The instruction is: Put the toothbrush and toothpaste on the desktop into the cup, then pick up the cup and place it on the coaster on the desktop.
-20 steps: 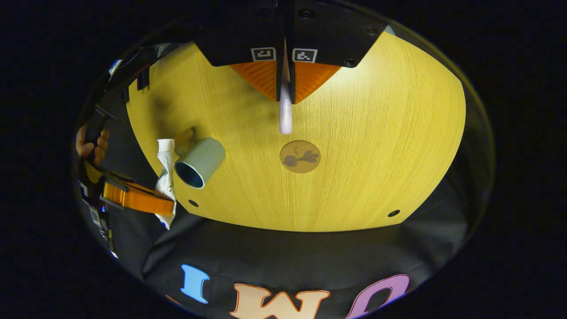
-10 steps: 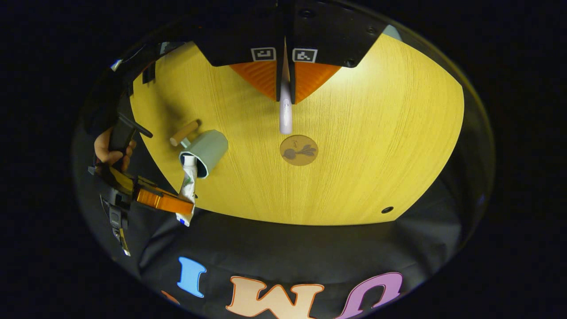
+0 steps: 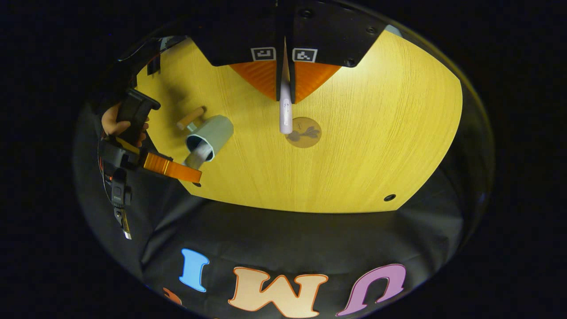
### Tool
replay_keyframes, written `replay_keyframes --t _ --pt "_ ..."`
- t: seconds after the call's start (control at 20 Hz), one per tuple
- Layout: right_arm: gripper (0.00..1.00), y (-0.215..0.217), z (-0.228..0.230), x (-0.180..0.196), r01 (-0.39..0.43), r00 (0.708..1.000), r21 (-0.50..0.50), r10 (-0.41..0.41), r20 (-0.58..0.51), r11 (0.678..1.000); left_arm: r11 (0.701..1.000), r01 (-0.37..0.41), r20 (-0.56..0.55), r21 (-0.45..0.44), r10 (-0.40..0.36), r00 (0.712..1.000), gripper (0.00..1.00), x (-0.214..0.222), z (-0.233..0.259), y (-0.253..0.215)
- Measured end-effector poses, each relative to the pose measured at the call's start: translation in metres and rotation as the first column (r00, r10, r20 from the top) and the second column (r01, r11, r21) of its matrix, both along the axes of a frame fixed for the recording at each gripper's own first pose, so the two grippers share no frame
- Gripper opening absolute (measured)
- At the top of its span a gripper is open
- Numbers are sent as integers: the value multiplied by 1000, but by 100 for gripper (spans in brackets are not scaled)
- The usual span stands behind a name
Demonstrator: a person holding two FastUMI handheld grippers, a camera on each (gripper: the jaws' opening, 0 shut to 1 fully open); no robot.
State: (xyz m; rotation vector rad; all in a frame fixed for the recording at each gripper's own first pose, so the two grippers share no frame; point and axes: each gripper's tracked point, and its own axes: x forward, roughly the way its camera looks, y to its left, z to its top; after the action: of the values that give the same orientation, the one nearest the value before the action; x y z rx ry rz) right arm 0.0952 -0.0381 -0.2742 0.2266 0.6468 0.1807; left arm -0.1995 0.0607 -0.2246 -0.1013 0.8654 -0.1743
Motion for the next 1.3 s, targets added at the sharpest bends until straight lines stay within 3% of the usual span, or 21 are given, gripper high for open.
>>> replay_keyframes --t 0.1,0.15,0.2,0.25,0.55,0.65,0.7,0.85,1.1,1.3 --pt "95 -8 7 -4 15 1000 9 -15 12 1000 1000 21 22 -11 -21 1000 0 25 -3 -16" --pt "99 -13 13 -8 23 1000 18 -24 19 1000 999 31 31 -17 -31 999 0 38 -4 -23" --pt "95 -18 20 -11 33 999 25 -34 28 999 999 43 50 -26 -42 998 0 51 -5 -29" --pt "99 -24 25 -14 46 998 32 -47 36 998 998 55 65 -39 -52 997 0 62 -5 -35" --pt "98 -66 35 -44 113 993 45 -115 23 993 986 117 169 -116 -96 981 0 139 3 -58" --pt "94 -77 34 -55 131 991 45 -132 12 990 984 130 186 -124 -106 977 0 158 4 -74" --pt "99 -82 34 -61 139 990 41 -140 8 989 982 136 195 -132 -109 975 0 162 6 -84" --pt "99 -97 34 -74 163 987 37 -163 -3 986 969 157 223 -192 -113 968 0 181 12 -115" --pt "99 -119 35 -91 190 982 28 -190 -20 981 948 133 290 -289 -45 956 0 216 15 -150" --pt "99 -132 32 -99 209 977 18 -208 -39 978 944 56 268 -325 35 963 0 238 -8 -149"
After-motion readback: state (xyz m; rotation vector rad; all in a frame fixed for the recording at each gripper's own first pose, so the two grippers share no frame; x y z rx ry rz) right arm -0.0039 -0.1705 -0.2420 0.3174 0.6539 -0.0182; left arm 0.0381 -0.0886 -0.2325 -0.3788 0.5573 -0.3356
